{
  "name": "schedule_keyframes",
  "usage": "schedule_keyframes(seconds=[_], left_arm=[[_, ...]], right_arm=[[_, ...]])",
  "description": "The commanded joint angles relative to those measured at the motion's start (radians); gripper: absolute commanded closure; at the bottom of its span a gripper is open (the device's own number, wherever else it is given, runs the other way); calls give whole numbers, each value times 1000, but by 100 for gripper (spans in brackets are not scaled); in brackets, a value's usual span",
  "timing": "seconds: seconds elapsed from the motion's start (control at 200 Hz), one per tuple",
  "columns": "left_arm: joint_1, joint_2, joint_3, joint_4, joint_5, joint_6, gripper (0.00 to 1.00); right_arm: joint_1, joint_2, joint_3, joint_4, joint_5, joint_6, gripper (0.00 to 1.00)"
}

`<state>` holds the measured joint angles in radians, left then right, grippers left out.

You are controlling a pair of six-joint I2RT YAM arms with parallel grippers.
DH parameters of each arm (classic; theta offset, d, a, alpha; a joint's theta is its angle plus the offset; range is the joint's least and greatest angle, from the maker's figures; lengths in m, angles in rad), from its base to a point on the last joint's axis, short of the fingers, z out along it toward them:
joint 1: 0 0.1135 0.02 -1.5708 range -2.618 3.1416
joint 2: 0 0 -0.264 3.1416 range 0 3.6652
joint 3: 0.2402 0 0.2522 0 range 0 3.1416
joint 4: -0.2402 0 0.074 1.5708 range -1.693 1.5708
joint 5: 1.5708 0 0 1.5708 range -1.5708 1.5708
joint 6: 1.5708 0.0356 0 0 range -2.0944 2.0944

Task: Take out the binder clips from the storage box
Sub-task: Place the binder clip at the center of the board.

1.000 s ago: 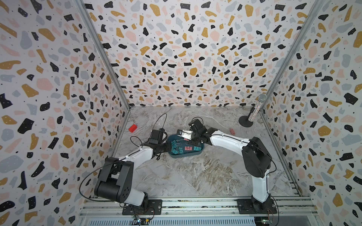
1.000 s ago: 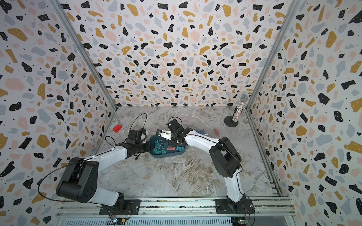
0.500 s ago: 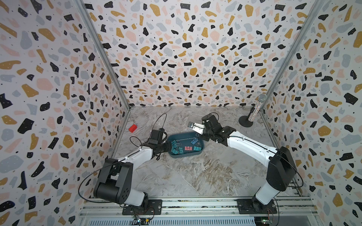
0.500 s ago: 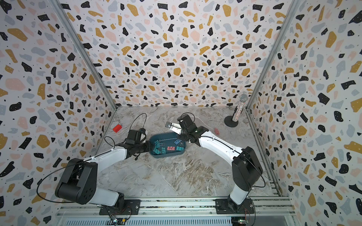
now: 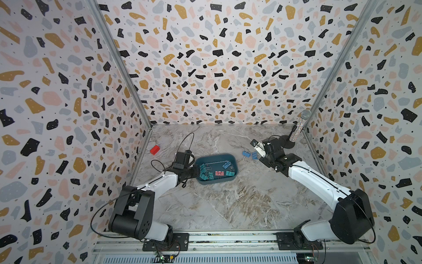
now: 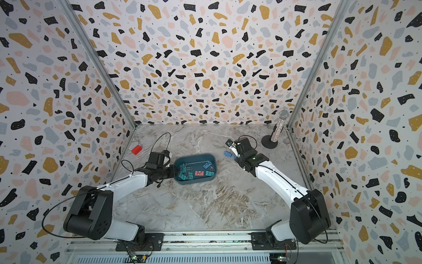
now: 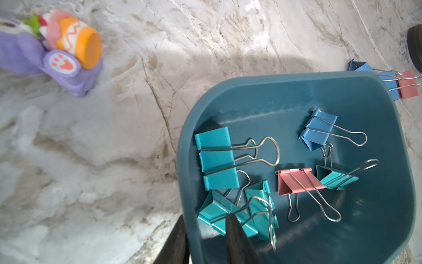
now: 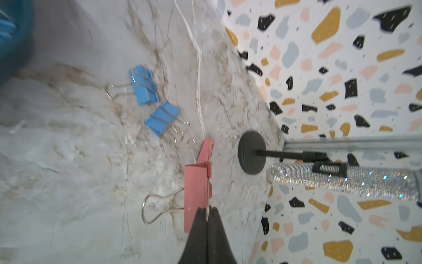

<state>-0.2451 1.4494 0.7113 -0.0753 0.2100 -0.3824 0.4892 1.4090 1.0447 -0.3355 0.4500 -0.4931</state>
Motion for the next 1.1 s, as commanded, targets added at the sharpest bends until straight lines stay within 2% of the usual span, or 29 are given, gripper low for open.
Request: schedule_keyframes(seconds=[0.0,0.4,1.091], left_arm=[[1,-25,-15,25,17,-5,70],[2,-26,-17,25,19,-4,70],[1,-23,-10,25,33,-6,70]], right_arm=[[-23,-10,-32,-23,103,58,100],[-52,123,-8,29,174,118,100],[-121,285,-14,179,145,160,100]])
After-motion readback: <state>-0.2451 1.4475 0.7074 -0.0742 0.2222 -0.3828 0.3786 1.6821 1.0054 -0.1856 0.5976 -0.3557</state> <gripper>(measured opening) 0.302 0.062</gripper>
